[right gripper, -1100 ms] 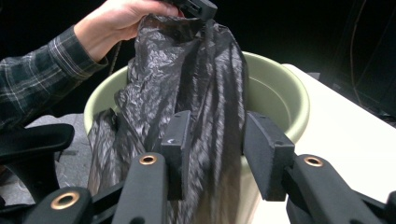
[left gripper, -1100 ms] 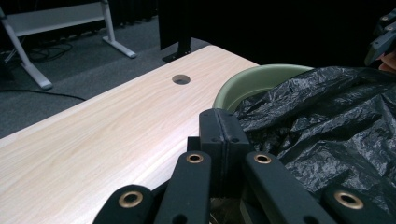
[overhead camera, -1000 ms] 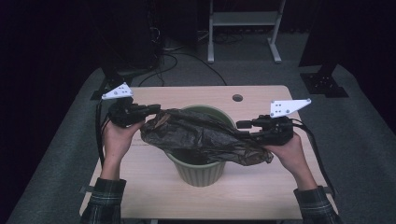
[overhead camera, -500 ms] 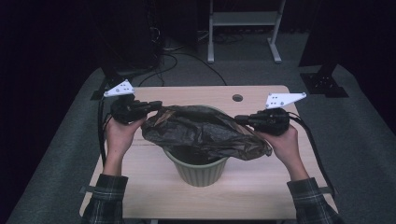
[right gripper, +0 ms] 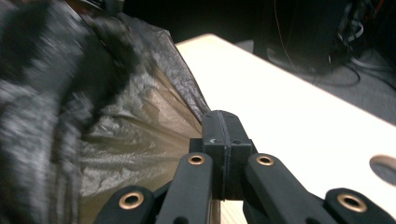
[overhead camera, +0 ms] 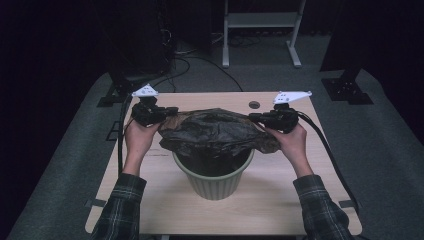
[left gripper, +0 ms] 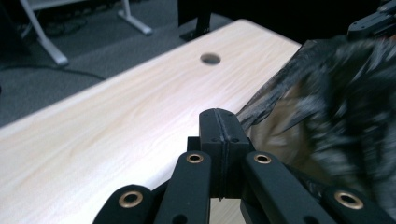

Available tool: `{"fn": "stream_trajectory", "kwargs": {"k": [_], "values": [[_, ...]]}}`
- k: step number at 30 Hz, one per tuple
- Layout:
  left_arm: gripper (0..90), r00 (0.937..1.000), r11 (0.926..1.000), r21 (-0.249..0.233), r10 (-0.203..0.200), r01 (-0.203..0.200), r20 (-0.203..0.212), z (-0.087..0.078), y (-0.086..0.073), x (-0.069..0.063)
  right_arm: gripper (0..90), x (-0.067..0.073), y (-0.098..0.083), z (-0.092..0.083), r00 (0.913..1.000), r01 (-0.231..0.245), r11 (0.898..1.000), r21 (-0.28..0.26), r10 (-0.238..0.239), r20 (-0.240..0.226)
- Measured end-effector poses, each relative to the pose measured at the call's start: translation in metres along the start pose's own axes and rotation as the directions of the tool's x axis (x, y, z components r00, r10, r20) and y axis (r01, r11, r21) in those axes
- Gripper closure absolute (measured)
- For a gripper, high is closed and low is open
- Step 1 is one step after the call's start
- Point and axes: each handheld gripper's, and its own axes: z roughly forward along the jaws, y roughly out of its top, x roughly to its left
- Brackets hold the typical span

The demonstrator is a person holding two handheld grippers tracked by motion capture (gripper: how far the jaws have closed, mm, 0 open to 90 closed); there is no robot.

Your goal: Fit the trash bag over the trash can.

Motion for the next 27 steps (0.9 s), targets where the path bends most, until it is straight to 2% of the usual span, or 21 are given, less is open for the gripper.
{"fn": "stream_trajectory", "kwargs": {"k": [4,8,13,17,19,23,27], "values": [[90.0,1.0000,0.9991,0.041,-0.006,0.006,-0.003,0.007,-0.014,0.002,89.9,-0.001,-0.010,0.013,0.9999,-0.012,0.999,0.046,0.012,-0.004],[90.0,0.9997,0.9980,0.058,-0.023,0.023,0.002,0.009,-0.028,0.005,89.9,0.000,-0.020,0.021,0.9999,-0.012,0.996,0.087,0.013,-0.005],[90.0,0.9993,0.9980,0.055,-0.033,0.032,0.019,0.009,-0.037,0.004,88.7,0.001,-0.026,0.019,0.9997,-0.018,0.996,0.092,0.019,-0.015],[90.0,0.9993,0.9988,0.041,-0.027,0.026,0.026,0.005,-0.035,0.002,74.5,0.001,-0.015,-0.003,0.9996,-0.027,1.000,0.006,0.027,0.004],[90.0,0.9994,0.9989,0.042,-0.024,0.023,0.026,0.003,-0.035,0.002,72.4,0.001,-0.008,-0.019,0.9997,-0.017,0.999,-0.034,0.018,0.014],[90.0,0.9995,0.9991,0.036,-0.022,0.021,0.023,0.000,-0.035,0.001,66.0,0.006,0.001,-0.050,0.9996,-0.018,0.993,-0.113,0.016,-0.022],[90.0,0.9996,0.9993,0.032,-0.019,0.019,0.021,-0.002,-0.034,-0.001,58.9,0.018,0.003,-0.066,0.9969,0.019,0.990,-0.139,-0.030,-0.073]]}}
